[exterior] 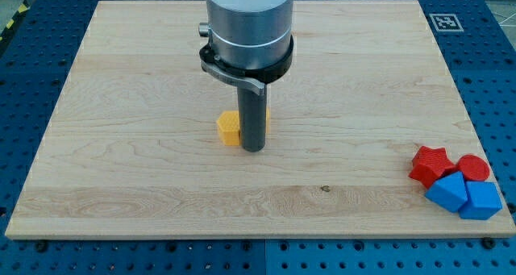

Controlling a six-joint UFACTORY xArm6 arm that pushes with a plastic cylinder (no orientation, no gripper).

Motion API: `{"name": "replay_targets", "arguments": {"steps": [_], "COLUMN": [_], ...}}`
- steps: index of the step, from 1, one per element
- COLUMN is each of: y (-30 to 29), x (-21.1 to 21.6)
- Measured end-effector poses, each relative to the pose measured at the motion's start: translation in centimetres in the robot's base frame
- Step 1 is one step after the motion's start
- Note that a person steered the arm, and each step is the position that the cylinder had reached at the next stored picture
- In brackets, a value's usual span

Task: Slide the yellow hexagon along with yellow heart towards up

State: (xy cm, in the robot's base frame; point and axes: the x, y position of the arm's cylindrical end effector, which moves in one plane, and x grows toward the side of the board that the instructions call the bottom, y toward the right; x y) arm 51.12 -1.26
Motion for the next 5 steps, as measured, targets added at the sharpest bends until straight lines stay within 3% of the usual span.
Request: {"name": "replay_targets", "arguments": {"steps": [1,3,5], "y": [0.8,-4.1,-7.4], "x": [0.2,1.9,0.2]}}
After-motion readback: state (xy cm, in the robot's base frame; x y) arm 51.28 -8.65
